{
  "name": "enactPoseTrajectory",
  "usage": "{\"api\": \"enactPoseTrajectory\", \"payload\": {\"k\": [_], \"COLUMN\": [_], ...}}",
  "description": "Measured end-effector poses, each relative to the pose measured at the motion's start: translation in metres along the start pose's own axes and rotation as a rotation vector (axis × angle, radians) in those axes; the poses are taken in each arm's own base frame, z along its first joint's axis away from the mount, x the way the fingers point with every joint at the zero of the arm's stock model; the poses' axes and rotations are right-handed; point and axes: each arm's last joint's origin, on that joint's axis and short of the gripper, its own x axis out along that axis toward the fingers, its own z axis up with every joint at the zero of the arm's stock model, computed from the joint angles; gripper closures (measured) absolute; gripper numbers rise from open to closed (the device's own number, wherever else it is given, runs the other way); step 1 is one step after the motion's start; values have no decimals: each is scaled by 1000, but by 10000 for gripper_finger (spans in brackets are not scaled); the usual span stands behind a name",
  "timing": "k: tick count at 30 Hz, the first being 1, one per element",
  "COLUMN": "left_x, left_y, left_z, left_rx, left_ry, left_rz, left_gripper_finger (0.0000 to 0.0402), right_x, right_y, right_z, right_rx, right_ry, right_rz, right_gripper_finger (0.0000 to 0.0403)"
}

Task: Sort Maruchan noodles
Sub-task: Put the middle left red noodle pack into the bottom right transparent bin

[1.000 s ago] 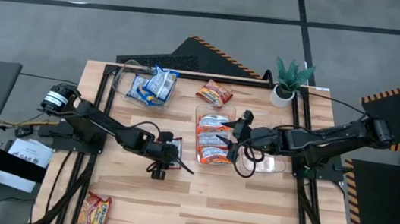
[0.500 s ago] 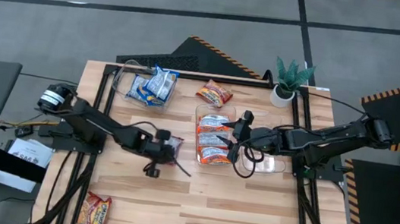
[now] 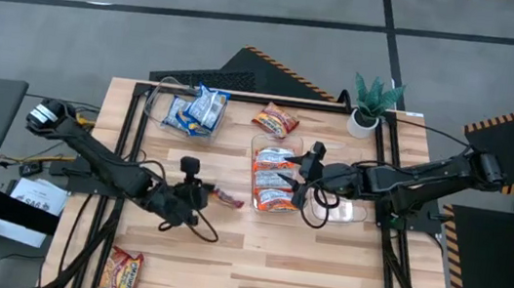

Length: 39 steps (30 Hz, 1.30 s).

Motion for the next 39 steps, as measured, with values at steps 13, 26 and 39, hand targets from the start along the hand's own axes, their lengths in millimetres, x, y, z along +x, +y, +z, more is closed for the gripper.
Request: {"api": "enactPoseTrajectory", "payload": {"k": [13, 26, 39], "left_x": [15, 3, -65], "left_y": [33, 39, 27], "left_z": [30, 41, 44], "left_rx": [-6, -67, -261], "left_ry": [-157, -143, -321], "left_rz": [242, 196, 47], "left_gripper_finger": [401, 401, 401], "right_x": [-9, 20, 127], "right_y": [2, 6, 38], "right_z": [22, 11, 28], "right_rx": [-37, 85, -194], "right_ry": [-190, -108, 307], "right_rz": [17, 152, 149], "right_gripper_finger": [148, 148, 148]}}
